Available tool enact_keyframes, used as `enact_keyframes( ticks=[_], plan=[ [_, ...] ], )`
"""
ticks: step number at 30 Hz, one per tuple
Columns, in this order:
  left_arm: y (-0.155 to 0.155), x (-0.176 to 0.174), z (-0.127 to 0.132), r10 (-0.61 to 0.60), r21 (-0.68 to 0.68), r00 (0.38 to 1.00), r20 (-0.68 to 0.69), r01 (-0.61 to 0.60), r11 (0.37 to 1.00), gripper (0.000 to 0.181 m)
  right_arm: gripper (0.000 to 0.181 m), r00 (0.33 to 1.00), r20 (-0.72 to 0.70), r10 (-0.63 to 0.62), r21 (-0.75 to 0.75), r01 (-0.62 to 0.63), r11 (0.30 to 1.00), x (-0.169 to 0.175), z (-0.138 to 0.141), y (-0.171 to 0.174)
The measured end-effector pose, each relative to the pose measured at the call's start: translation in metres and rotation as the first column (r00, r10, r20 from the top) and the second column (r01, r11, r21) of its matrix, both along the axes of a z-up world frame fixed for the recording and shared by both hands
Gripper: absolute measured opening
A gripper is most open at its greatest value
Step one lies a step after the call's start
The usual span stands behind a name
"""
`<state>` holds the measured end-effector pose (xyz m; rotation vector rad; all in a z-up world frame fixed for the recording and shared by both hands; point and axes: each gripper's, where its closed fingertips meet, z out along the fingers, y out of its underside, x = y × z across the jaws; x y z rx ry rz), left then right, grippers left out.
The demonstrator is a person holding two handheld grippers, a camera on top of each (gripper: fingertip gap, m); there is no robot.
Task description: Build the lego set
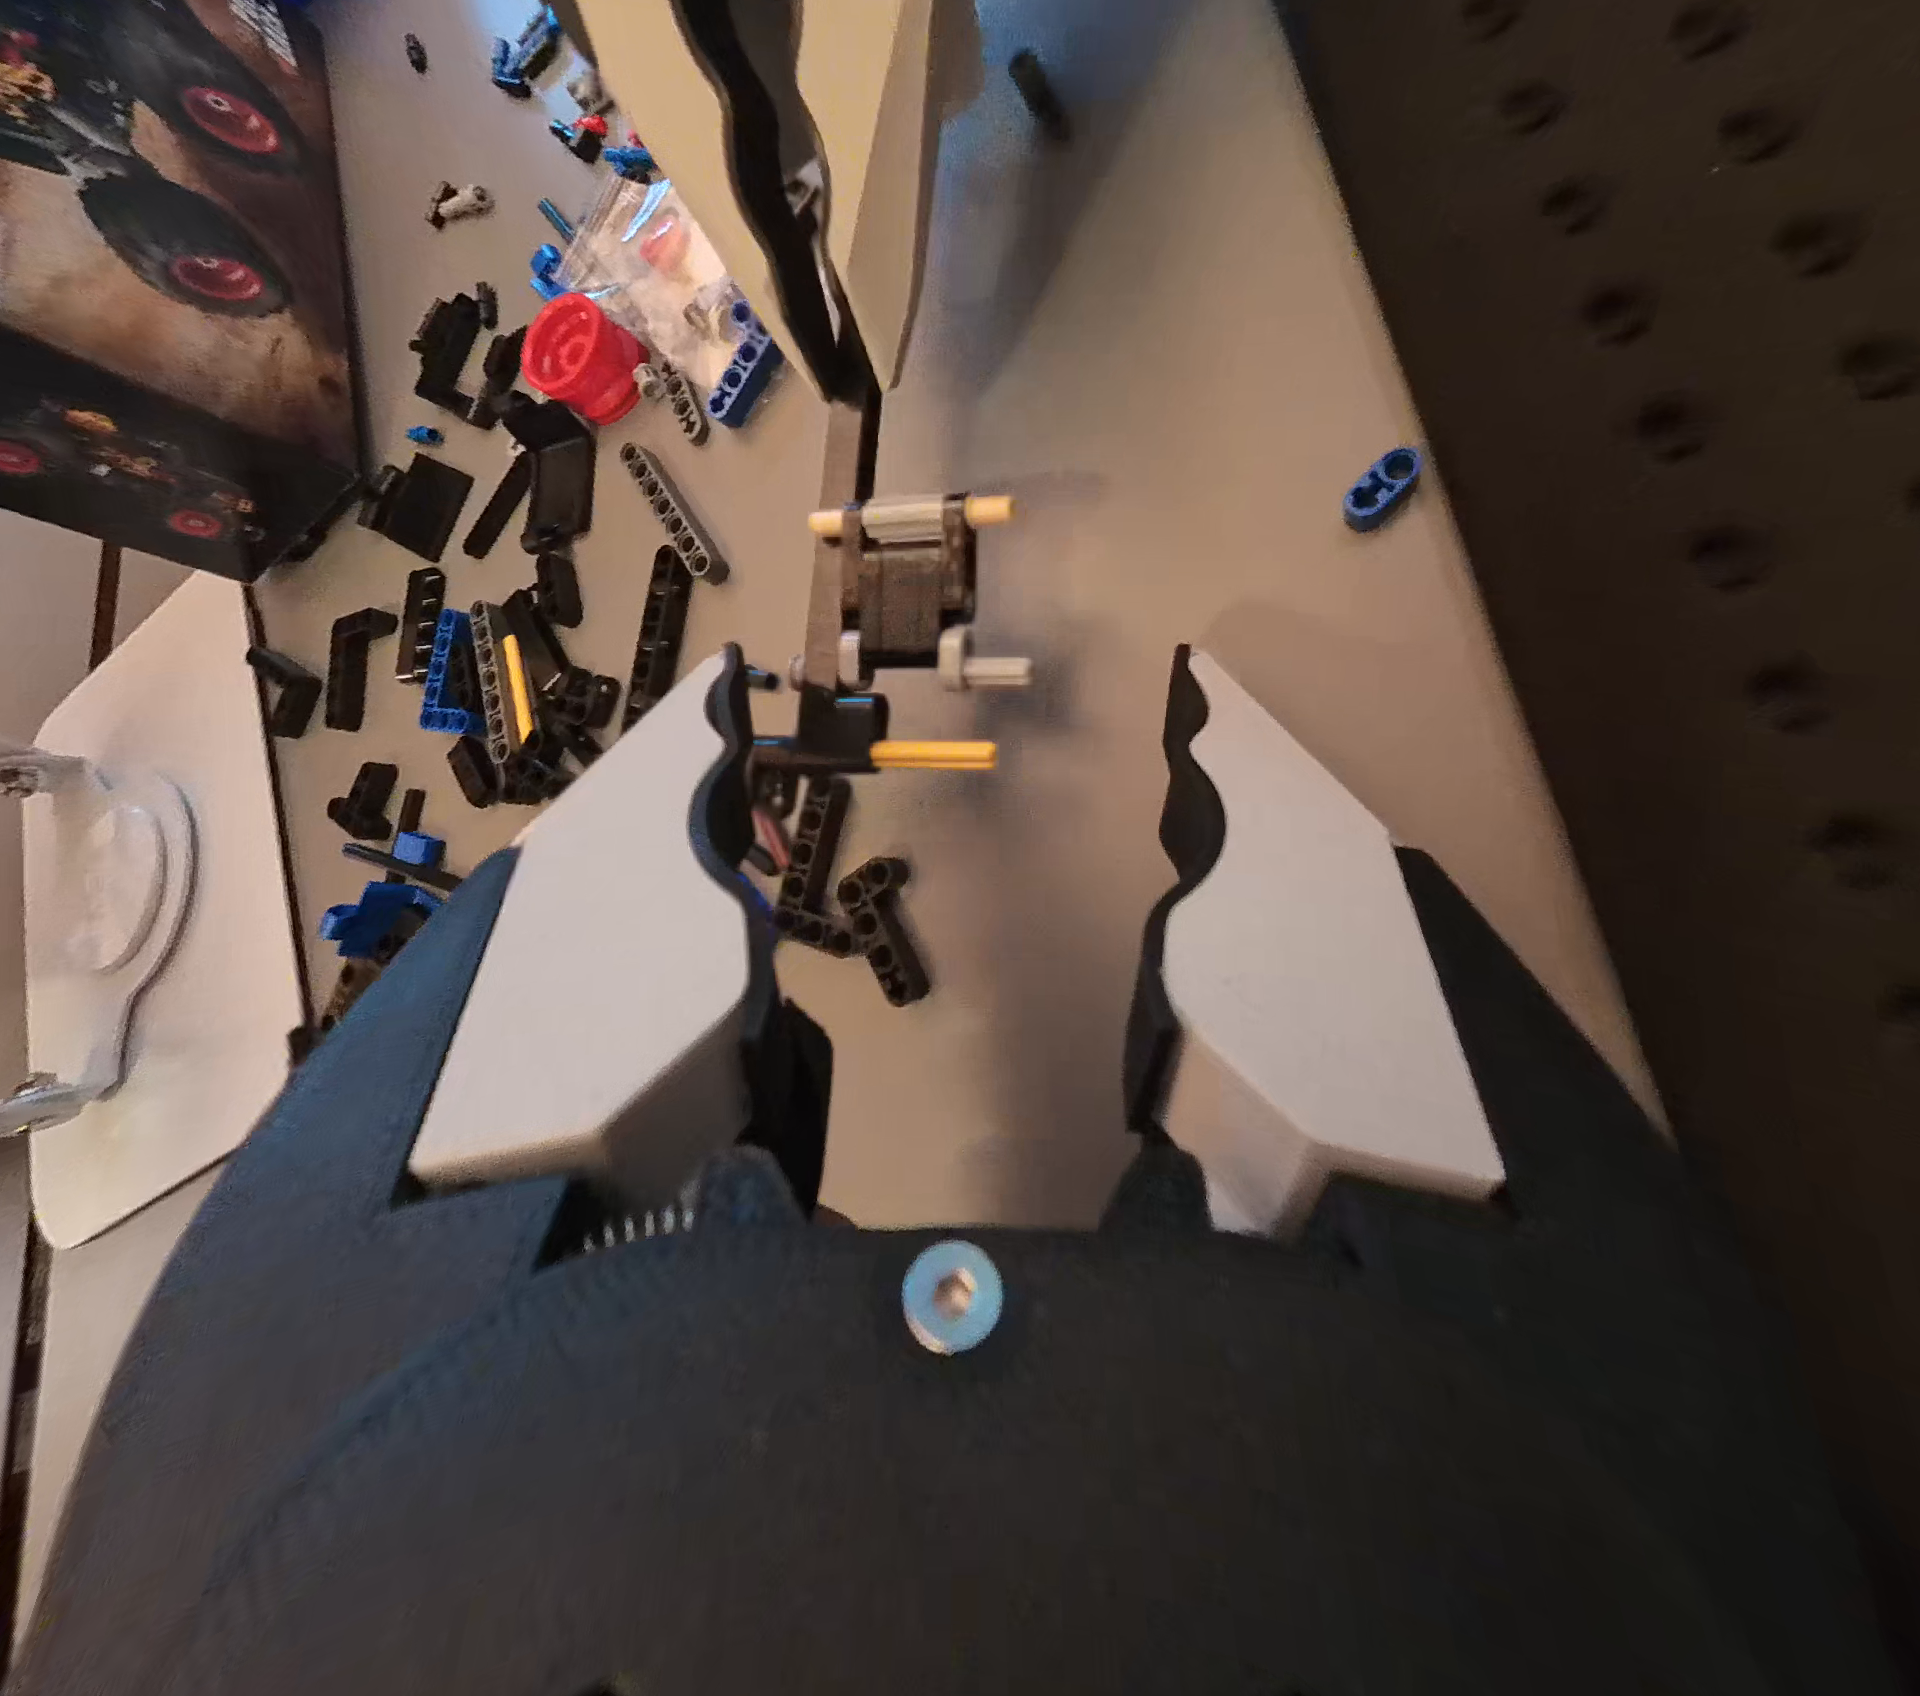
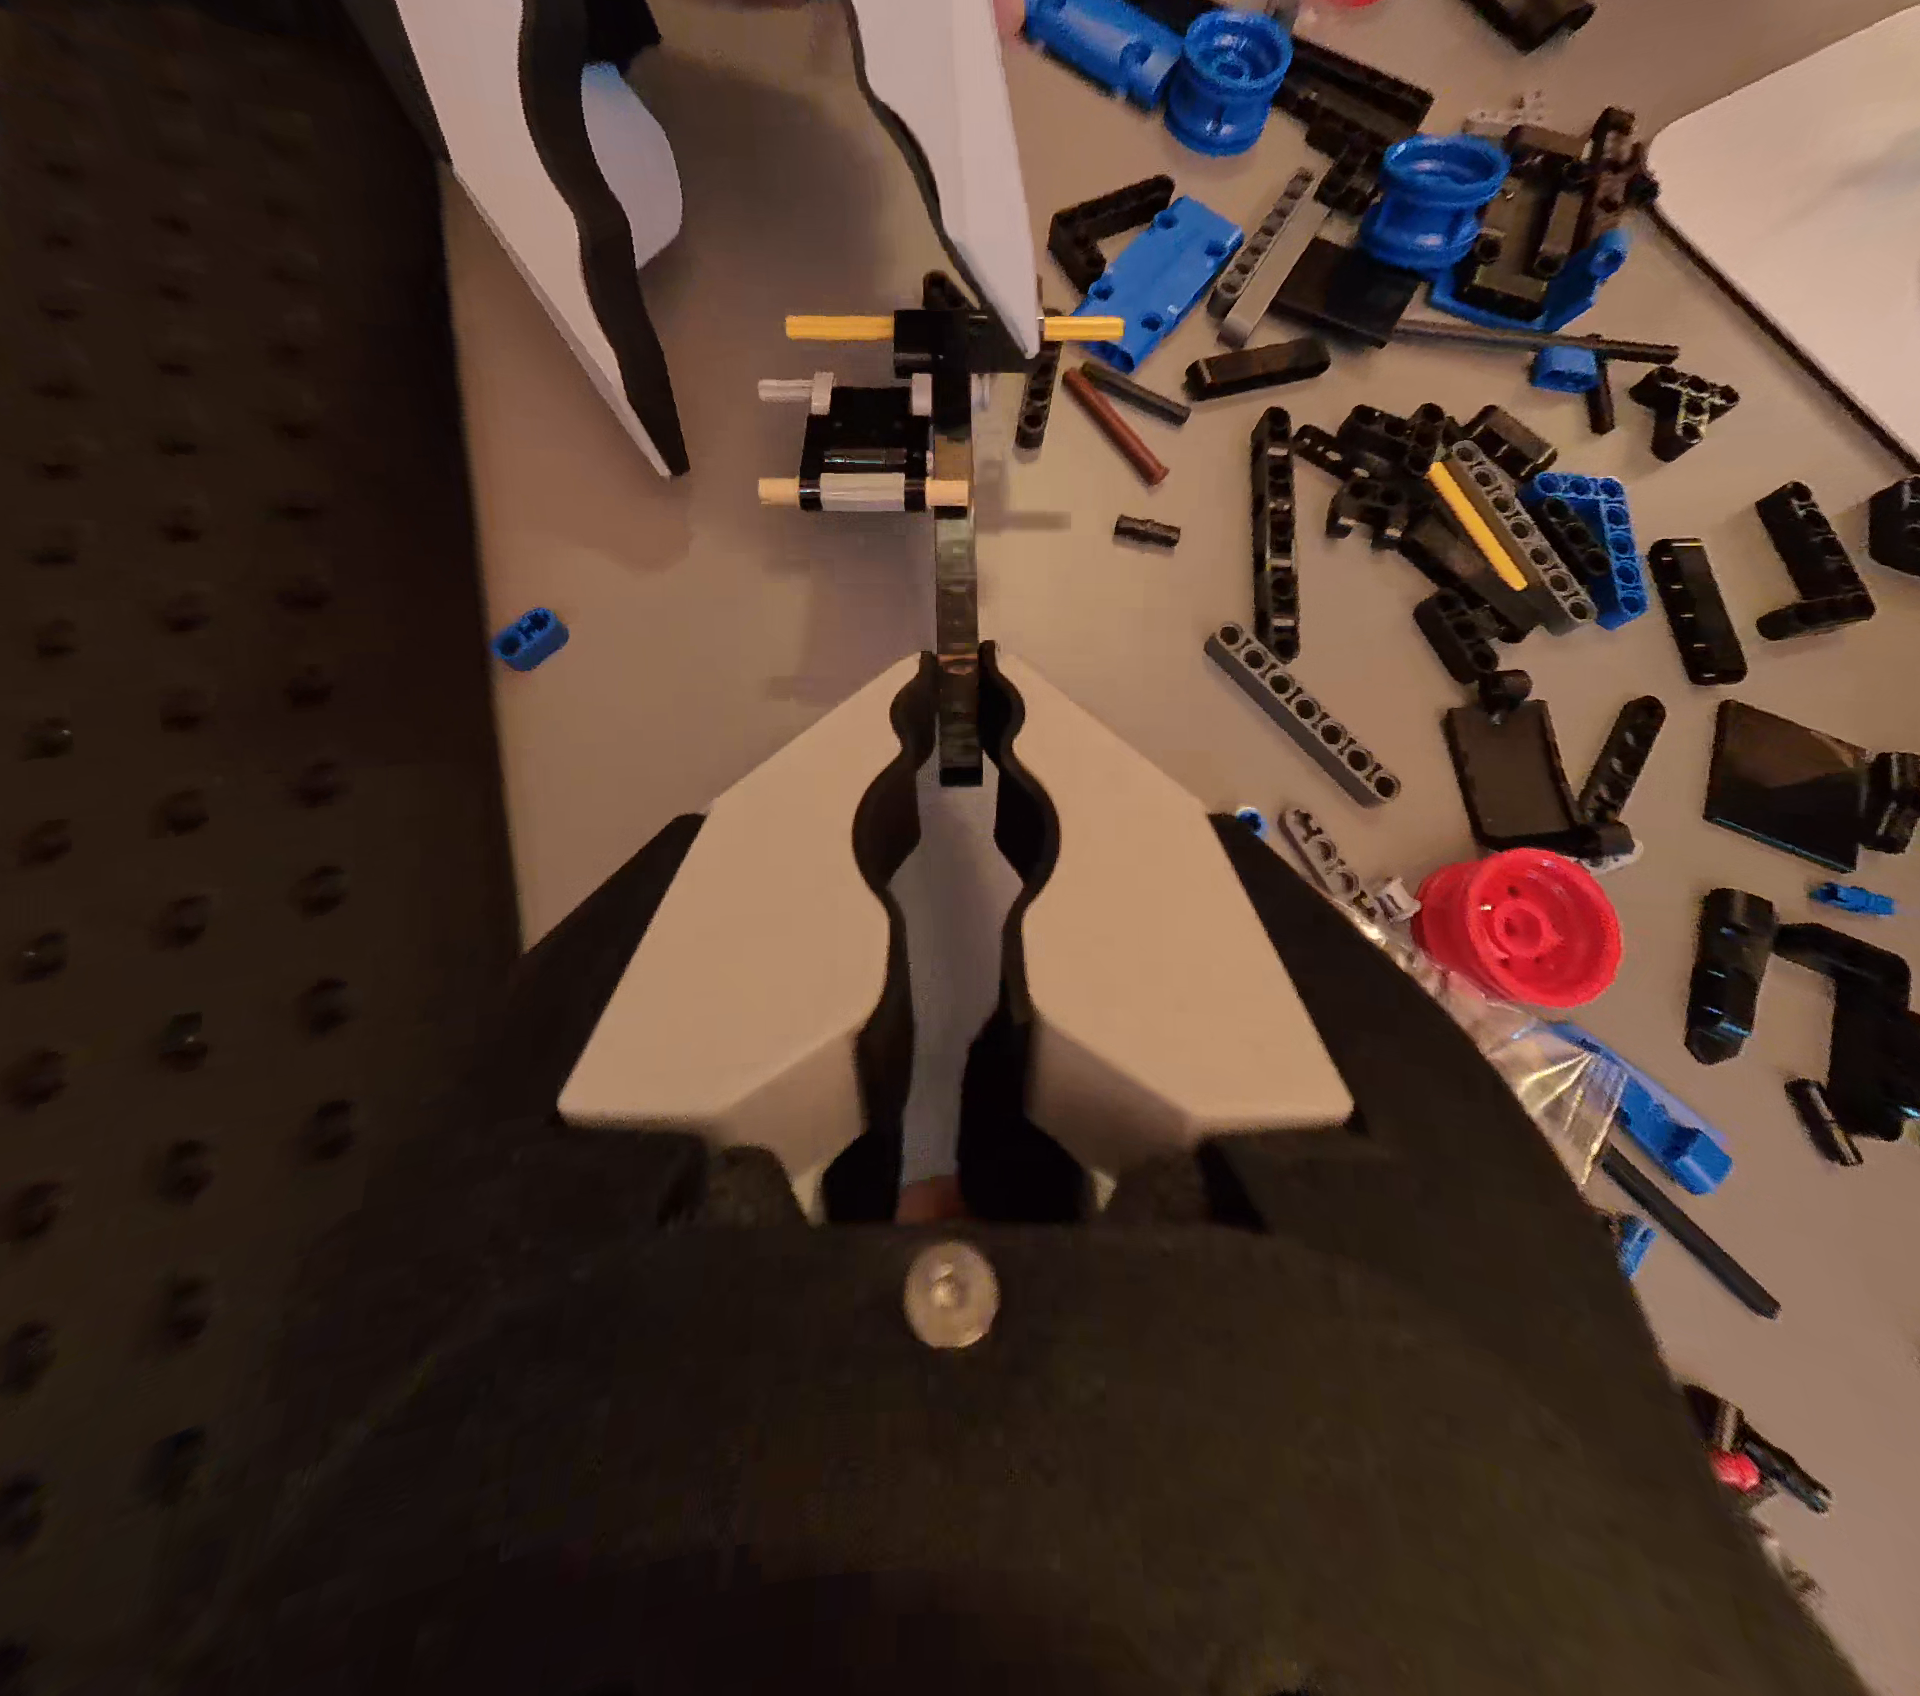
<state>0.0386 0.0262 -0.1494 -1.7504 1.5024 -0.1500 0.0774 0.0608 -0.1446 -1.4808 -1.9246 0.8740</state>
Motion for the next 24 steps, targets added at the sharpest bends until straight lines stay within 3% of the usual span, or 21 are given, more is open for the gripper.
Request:
enact_keyframes(
  ticks=[12,18,21,24],
  plan=[
    [0.028,-0.01,0.035,0.08,0.248,0.994,0.07,-0.095,0.964,0.071,0.006,0.989,-0.143,-0.047,-0.233,0.013,0.972,0.006,0.036,0.002],
    [0.037,-0.009,0.06,0.093,0.406,0.99,0.108,-0.13,0.905,0.039,0.007,0.987,-0.159,-0.038,-0.332,-0.017,0.943,0.006,0.045,-0.005],
    [0.034,-0.004,0.057,0.071,0.419,0.994,0.082,-0.099,0.903,0.017,0.007,0.986,-0.164,-0.043,-0.359,-0.019,0.933,0.005,0.048,-0.006],
    [0.038,-0.006,0.057,0.085,0.428,0.993,0.083,-0.112,0.897,0.016,0.007,0.984,-0.166,-0.06,-0.367,-0.005,0.93,0.003,0.05,-0.004]
  ],
)
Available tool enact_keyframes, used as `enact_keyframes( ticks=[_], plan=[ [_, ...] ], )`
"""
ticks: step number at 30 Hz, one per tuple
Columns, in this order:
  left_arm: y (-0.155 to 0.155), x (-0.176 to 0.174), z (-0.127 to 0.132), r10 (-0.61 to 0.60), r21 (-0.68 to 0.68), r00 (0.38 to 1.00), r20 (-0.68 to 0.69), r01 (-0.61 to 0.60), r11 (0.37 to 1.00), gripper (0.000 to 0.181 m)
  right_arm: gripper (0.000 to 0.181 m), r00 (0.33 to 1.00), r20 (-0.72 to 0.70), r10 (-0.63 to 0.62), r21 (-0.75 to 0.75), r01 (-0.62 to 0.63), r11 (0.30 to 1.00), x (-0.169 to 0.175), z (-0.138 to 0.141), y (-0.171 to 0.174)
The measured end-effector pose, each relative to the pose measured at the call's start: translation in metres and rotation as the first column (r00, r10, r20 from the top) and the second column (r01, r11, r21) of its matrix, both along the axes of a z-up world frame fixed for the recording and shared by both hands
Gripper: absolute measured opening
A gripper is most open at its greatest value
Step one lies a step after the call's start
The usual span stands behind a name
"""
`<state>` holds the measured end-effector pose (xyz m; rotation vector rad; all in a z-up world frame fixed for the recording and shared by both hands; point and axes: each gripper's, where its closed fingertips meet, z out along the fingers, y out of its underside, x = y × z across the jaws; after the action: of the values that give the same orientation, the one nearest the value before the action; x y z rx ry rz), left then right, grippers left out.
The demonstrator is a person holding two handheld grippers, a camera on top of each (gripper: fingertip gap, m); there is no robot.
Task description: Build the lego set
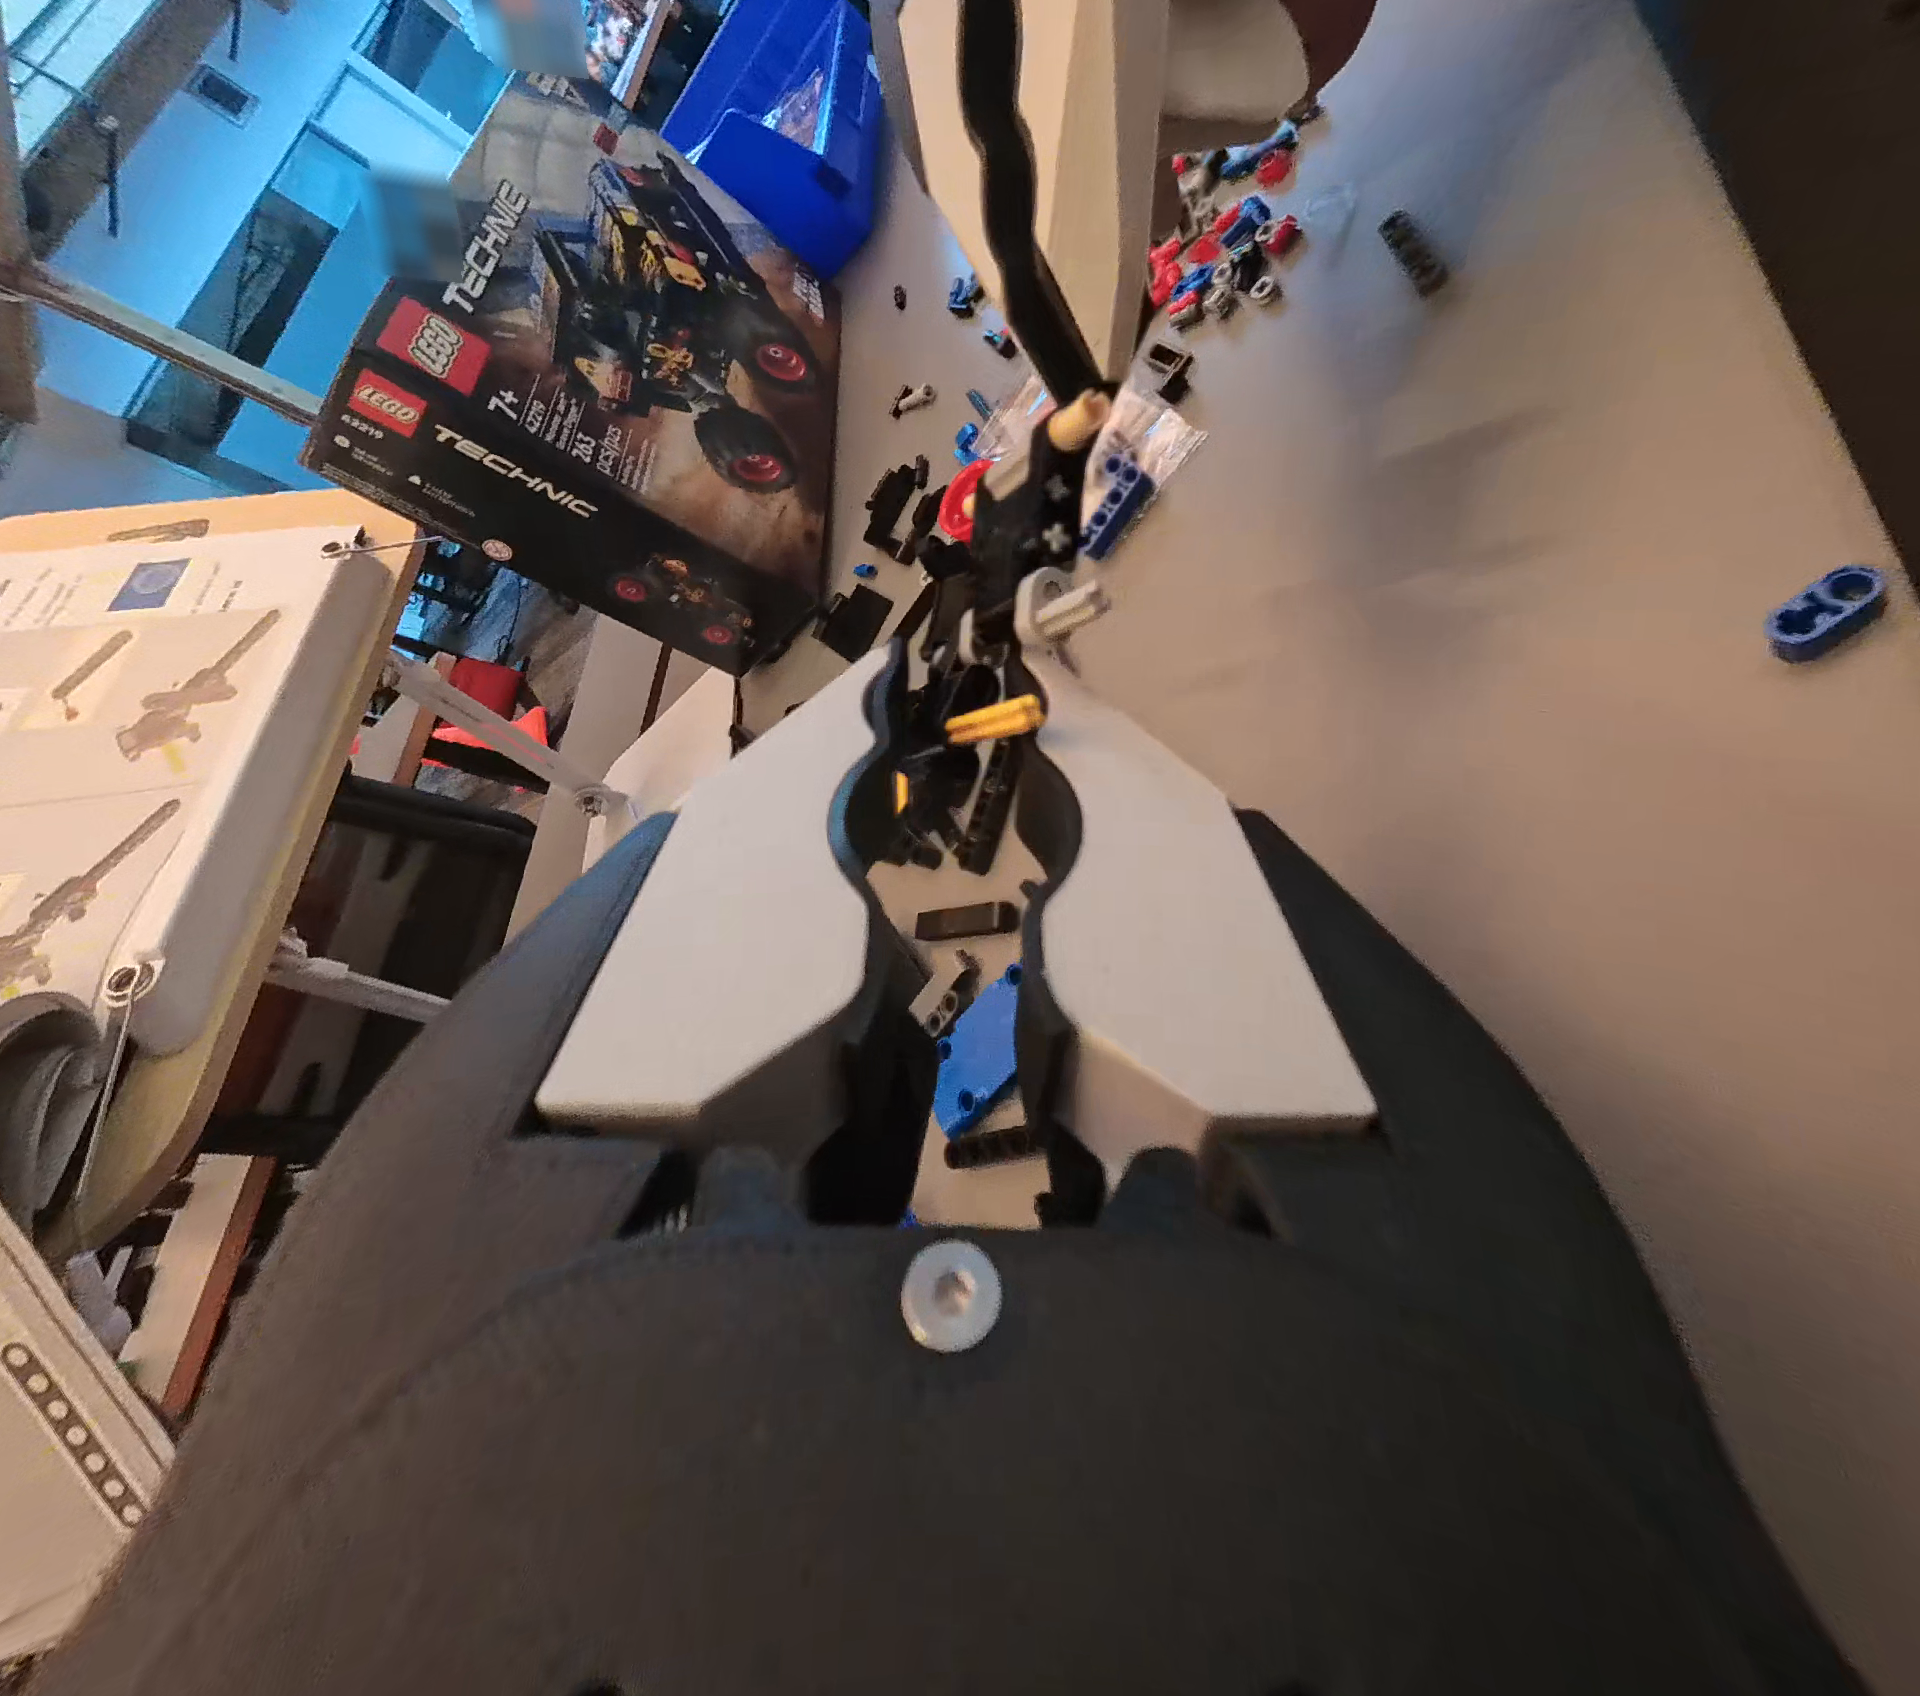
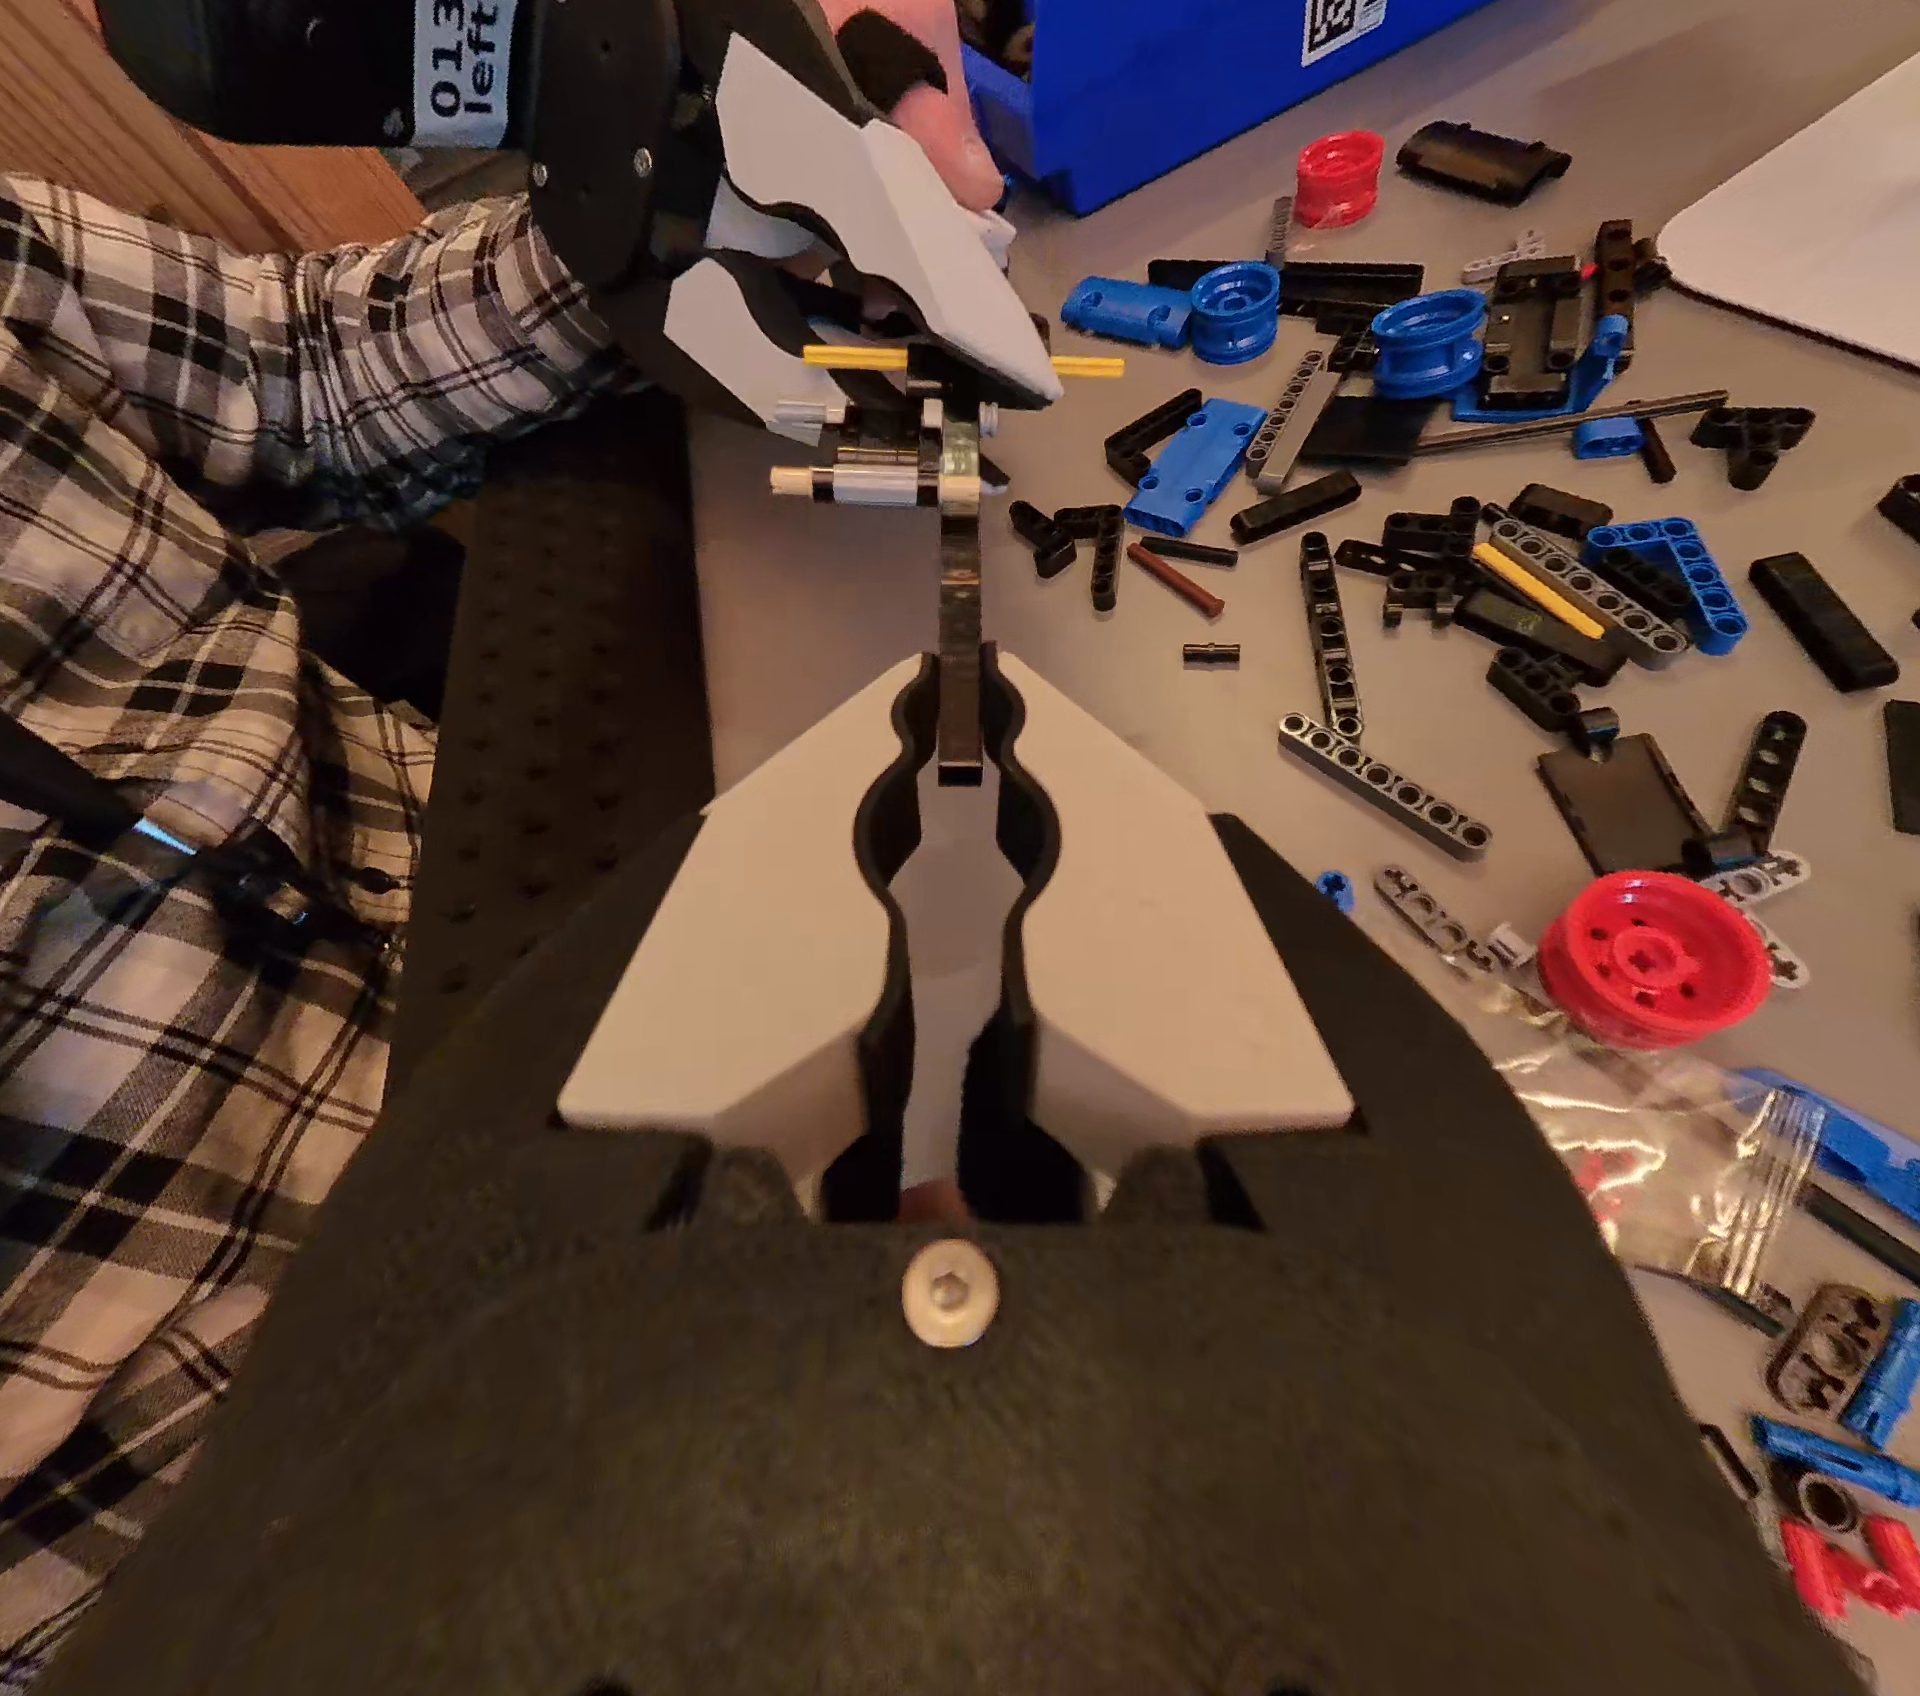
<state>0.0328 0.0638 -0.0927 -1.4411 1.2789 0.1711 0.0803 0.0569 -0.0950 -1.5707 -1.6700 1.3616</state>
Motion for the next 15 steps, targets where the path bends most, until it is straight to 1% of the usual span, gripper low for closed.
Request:
enact_keyframes(
  ticks=[5,10,12,15],
  plan=[
    [0.002,-0.003,0.006,0.002,0.014,0.999,0.047,-0.002,1.0,0.011,0.007,0.997,-0.056,-0.043,-0.018,0.043,0.999,-0.004,0.014,0.006],
    [0.002,-0.001,0.011,-0.007,0.042,0.998,0.059,0.005,0.999,0.007,0.012,0.994,-0.089,-0.067,0.021,0.069,0.997,-0.005,0.025,0.01],
    [0.001,0.001,0.01,-0.016,0.024,0.997,0.073,0.014,1.0,0.007,0.016,0.994,-0.089,-0.068,0.036,0.071,0.997,-0.005,0.027,0.01],
    [0.0,0.002,0.011,-0.029,-0.008,0.992,0.121,0.03,1.0,0.005,0.031,0.992,-0.103,-0.079,0.093,0.089,0.992,-0.005,0.03,0.011]
  ],
)
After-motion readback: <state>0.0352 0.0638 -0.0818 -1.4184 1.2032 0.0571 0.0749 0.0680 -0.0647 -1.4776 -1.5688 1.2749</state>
